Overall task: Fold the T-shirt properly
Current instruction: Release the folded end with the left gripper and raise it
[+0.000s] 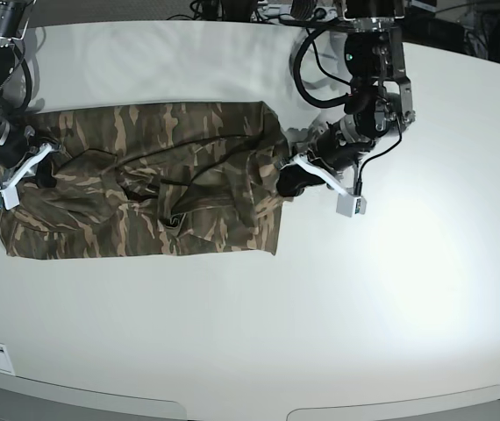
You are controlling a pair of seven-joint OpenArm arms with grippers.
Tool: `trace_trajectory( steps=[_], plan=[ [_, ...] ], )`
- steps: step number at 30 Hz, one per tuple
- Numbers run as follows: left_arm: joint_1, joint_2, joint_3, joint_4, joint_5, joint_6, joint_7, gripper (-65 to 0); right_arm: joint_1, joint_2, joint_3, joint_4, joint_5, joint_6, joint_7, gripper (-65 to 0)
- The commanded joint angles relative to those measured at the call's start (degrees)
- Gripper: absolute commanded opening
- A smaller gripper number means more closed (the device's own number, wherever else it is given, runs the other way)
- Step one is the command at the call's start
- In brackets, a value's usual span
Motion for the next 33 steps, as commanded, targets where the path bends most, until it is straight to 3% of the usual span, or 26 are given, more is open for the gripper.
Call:
trace_trajectory(
  steps=[1,7,10,16,19,25,33],
  plan=[
    [-0.5,0.4,0.1,0.5,-3.6,-3.0,-0.5,-65.0,0.2,0.8,-0.1,0.3,-0.3,0.4,-1.3,-65.0],
    [-0.9,2.3,1.3,0.7,-18.7,-20.1,5.2,-65.0,0.2,0.8,-0.1,0.3,-0.3,0.4,-1.3,-65.0],
    [-0.9,2.5,4.2,0.7,-23.3,-25.8,7.3,-65.0,0.2,0.8,-0.1,0.3,-0.3,0.4,-1.3,-65.0],
    [-0.9,2.4,12.1,1.2,-20.3,-26.3,7.6,-65.0,0.2,0.8,-0.1,0.3,-0.3,0.4,-1.3,-65.0],
    [-0.5,2.6,11.2,5.4,-17.3,-22.2,5.5,-65.0,0.2,0.8,-0.1,0.3,-0.3,0.4,-1.3,-65.0],
    [0.3,1.7,5.4,14.2,-13.0,-21.9,5.9,-65.0,-0.3,0.8,-0.1,0.3,-0.3,0.4,-1.3,-65.0],
    [6.3,1.1,-2.3,15.6,-2.6,-0.9,1.0,-65.0,-0.3,0.8,-0.1,0.3,-0.3,0.6,-1.3,-65.0]
  ],
)
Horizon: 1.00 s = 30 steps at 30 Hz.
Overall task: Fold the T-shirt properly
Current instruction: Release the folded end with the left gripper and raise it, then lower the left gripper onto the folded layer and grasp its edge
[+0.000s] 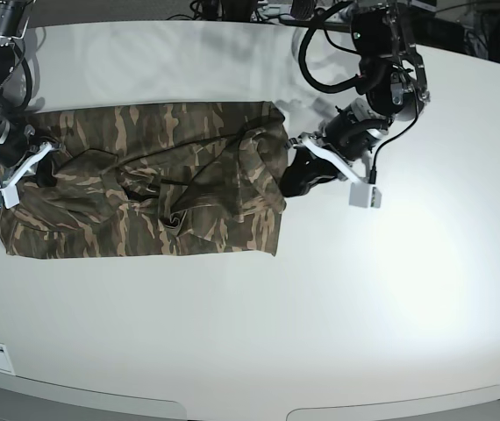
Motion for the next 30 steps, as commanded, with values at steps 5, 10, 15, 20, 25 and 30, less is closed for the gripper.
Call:
trace_trajectory(
  steps=[5,10,15,20,25,30],
  plan=[
    [0.0,0.3,0.3,1.0,2.9,3.4,-2.0,-65.0,0.0,0.8,-0.1,0.3,-0.1,0.4,-1.5,-65.0],
    [-0.2,0.4,1.7,1.0,4.7,5.8,-3.1,-65.0,-0.1,0.8,-0.1,0.3,2.0,0.4,-1.5,-65.0],
    [-0.2,0.5,4.4,0.5,8.9,10.3,-4.8,-65.0,-0.3,0.8,-0.1,0.3,2.1,0.4,-1.8,-65.0],
    [-1.0,0.5,6.8,-1.6,8.9,10.3,-6.0,-65.0,-0.4,0.8,-0.1,0.3,2.2,0.4,-1.8,-65.0],
    [-4.3,0.5,7.2,-6.0,9.1,10.2,-6.1,-65.0,-0.4,0.8,-0.1,0.3,2.1,0.4,-2.5,-65.0],
    [-8.1,0.5,7.2,-12.9,8.4,7.8,-6.1,-65.0,-0.4,0.8,-0.1,0.3,2.2,0.4,-2.8,-65.0]
  ],
)
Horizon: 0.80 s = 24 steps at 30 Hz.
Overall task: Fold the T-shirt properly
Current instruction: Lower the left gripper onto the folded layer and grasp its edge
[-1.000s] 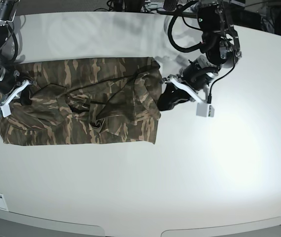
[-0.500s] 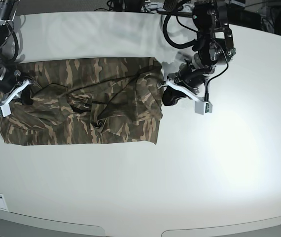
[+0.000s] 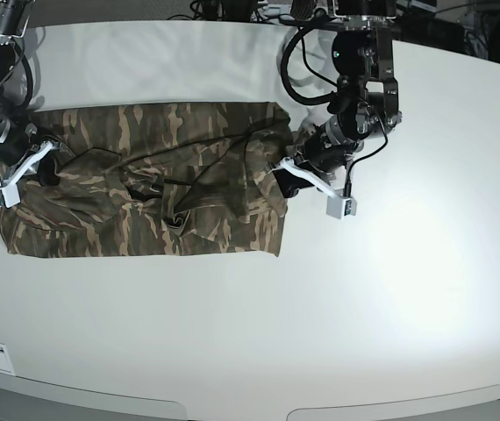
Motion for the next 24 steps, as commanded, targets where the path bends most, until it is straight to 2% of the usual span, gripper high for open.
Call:
trace_trajectory(
  steps=[1,3,7,11,22,24],
  plan=[
    [-1.5,0.2,0.2,-0.2,-1.6,-1.6,-0.3,-65.0,0.0,0.8,-0.1,0.3,-0.5,0.4,-1.7,-65.0],
    [-2.4,0.2,0.2,-1.4,-3.9,-4.9,0.1,-65.0,0.0,0.8,-0.1,0.3,-0.5,0.4,-1.7,-65.0],
    [-2.6,0.2,1.1,-1.3,-11.1,-14.8,1.6,-65.0,0.0,0.8,-0.1,0.3,-0.5,0.4,-1.7,-65.0],
    [-2.6,0.2,4.2,-1.3,-14.2,-21.2,3.6,-65.0,0.0,0.8,-0.1,0.3,-0.5,0.4,-1.7,-65.0],
    [-2.6,0.1,15.9,-1.4,-14.3,-34.2,9.4,-65.0,0.0,0.8,-0.1,0.3,-0.5,0.4,-1.5,-65.0],
    [-2.8,-0.2,18.5,-1.4,-16.0,-34.5,12.0,-65.0,0.0,0.8,-0.1,0.3,-0.5,0.4,-1.5,-65.0]
  ],
)
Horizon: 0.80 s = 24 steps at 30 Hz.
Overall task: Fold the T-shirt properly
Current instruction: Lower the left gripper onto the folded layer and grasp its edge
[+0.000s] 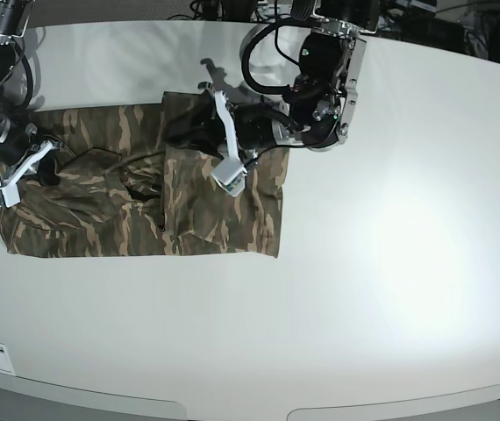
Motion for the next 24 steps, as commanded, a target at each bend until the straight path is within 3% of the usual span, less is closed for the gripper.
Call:
trace_trajectory(
  steps=[1,6,11,14,17,19,24],
  plan=[
    [-1.2,0.2,1.4,1.0,-3.3,-0.9,0.6,-65.0,0.0,0.8,-0.1,0.3,-0.5,0.4,-1.5,-65.0],
    [-3.9,-0.1,2.5,5.2,-10.1,-0.9,6.4,-65.0,0.0,0.8,-0.1,0.3,-0.6,0.4,-1.5,-65.0],
    [-5.2,-0.1,-2.1,10.6,-8.7,-0.9,5.8,-65.0,-0.3,0.8,-0.1,0.3,-0.6,0.4,-1.6,-65.0],
    [-5.4,-0.1,-5.1,10.6,0.2,-0.7,0.7,-65.0,-0.3,0.8,-0.1,0.3,-0.6,0.4,-1.6,-65.0],
    [-5.4,-0.5,-5.6,10.4,13.7,8.8,-4.9,-65.0,-0.3,0.8,-0.1,0.3,-0.5,0.4,-1.5,-65.0],
    [-5.4,-1.2,-4.5,10.0,19.8,12.0,-6.9,-65.0,-0.3,0.8,-0.1,0.3,-0.5,0.4,-1.5,-65.0],
    [-5.4,-3.7,0.8,7.3,26.4,13.4,-9.7,-65.0,-0.3,0.8,-0.1,0.3,-0.5,0.4,-1.5,-65.0]
  ],
)
